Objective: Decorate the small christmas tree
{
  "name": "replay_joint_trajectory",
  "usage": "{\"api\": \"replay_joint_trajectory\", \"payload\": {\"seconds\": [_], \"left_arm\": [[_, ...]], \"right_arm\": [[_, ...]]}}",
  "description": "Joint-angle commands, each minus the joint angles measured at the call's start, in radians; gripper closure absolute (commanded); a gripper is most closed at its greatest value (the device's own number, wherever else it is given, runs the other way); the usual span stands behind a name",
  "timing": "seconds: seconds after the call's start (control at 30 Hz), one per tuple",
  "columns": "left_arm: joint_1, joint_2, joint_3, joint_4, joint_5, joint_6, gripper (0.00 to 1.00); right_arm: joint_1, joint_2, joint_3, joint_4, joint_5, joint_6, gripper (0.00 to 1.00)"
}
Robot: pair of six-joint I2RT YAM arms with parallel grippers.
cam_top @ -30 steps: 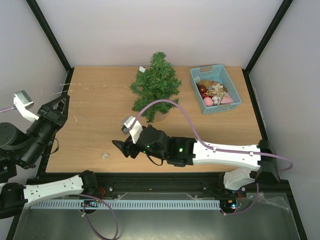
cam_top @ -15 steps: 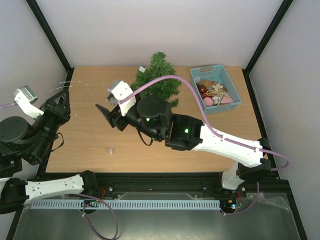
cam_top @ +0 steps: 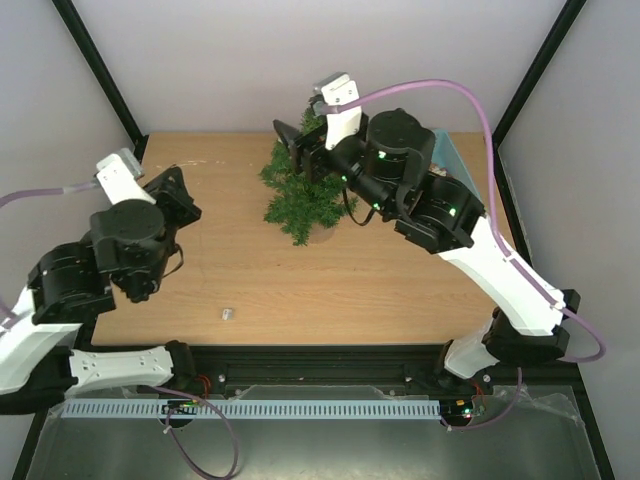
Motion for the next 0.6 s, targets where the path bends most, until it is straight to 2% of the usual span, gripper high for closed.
{"api": "replay_joint_trajectory", "payload": {"seconds": [0.0, 0.07, 0.13, 0.3, 0.43, 0.57], "left_arm": [[0.201, 0.033, -0.057, 0.112, 0.216, 0.057, 0.98], [0.43, 0.039, -0.111, 0.16, 0.47, 0.072, 0.98], [0.652, 0.024, -0.184, 0.219, 0.664, 0.096, 0.98], [0.985, 0.075, -0.162, 0.256, 0.954, 0.152, 0.98], [1.131, 0.169, -0.094, 0.294, 1.105, 0.15, 0.98], [1.159, 0.305, 0.039, 0.316, 1.169, 0.151, 0.98]], "right_arm": [[-0.046, -0.033, 0.015, -0.055, -0.022, 0.037, 0.31], [-0.066, -0.042, 0.004, -0.062, -0.033, 0.045, 0.31], [-0.081, -0.053, -0.011, -0.065, -0.034, 0.047, 0.31], [-0.144, -0.099, -0.069, -0.064, -0.064, 0.064, 0.31], [-0.223, -0.125, -0.115, -0.051, -0.108, 0.089, 0.31], [-0.286, -0.138, -0.138, -0.049, -0.148, 0.107, 0.31]]}}
